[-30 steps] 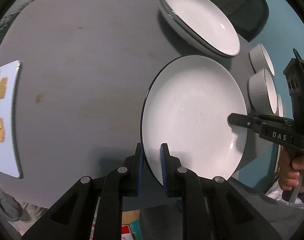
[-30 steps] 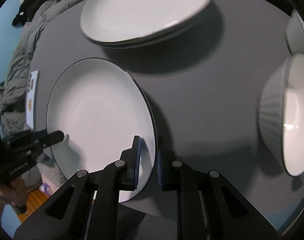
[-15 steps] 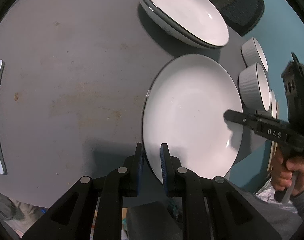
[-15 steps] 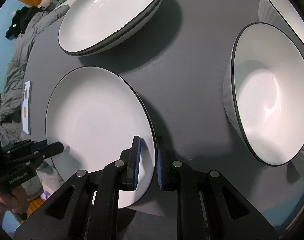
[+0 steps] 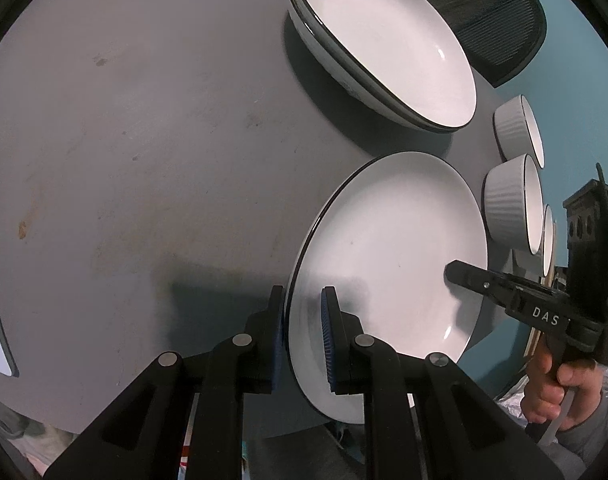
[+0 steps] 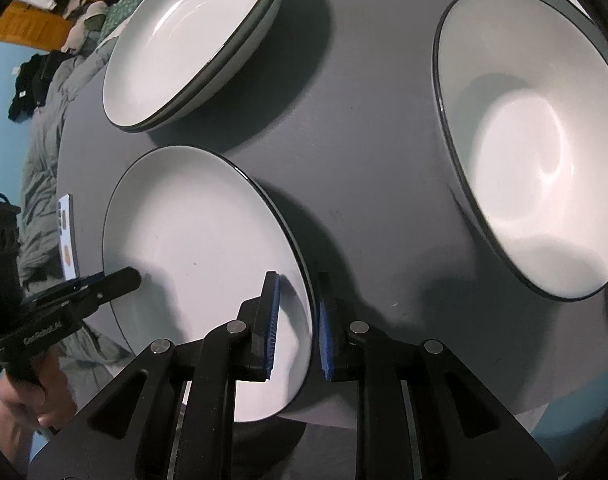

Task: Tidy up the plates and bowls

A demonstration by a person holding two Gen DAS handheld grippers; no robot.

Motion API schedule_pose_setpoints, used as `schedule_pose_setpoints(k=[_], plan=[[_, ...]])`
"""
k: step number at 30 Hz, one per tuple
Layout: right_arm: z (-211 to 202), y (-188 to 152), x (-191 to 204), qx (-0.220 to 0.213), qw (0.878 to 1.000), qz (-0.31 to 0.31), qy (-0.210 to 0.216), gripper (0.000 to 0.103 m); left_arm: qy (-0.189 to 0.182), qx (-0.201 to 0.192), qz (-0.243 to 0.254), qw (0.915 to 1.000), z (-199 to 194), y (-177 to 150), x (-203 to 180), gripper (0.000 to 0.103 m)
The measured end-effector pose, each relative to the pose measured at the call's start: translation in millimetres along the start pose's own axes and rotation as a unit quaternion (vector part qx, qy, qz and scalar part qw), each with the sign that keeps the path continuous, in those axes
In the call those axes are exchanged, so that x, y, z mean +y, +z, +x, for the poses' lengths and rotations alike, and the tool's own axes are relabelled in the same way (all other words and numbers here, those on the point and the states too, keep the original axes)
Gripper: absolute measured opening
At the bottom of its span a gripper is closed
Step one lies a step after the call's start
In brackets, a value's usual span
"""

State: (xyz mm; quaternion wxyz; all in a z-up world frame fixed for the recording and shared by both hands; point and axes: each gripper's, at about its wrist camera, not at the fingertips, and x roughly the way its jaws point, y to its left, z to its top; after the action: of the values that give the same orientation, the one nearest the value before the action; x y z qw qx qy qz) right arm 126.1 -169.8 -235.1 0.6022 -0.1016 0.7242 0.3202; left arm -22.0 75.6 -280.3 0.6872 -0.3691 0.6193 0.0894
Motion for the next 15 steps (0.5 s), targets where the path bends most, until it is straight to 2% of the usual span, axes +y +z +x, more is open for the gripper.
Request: schedule_pose_setpoints(k=[15], plan=[[4.4,5.2,8.4,0.007,1.000,-0.028,-0.012,0.019,0.007,0.021,-0.009,0.9997,4.5,4.0,3.2,0.015]])
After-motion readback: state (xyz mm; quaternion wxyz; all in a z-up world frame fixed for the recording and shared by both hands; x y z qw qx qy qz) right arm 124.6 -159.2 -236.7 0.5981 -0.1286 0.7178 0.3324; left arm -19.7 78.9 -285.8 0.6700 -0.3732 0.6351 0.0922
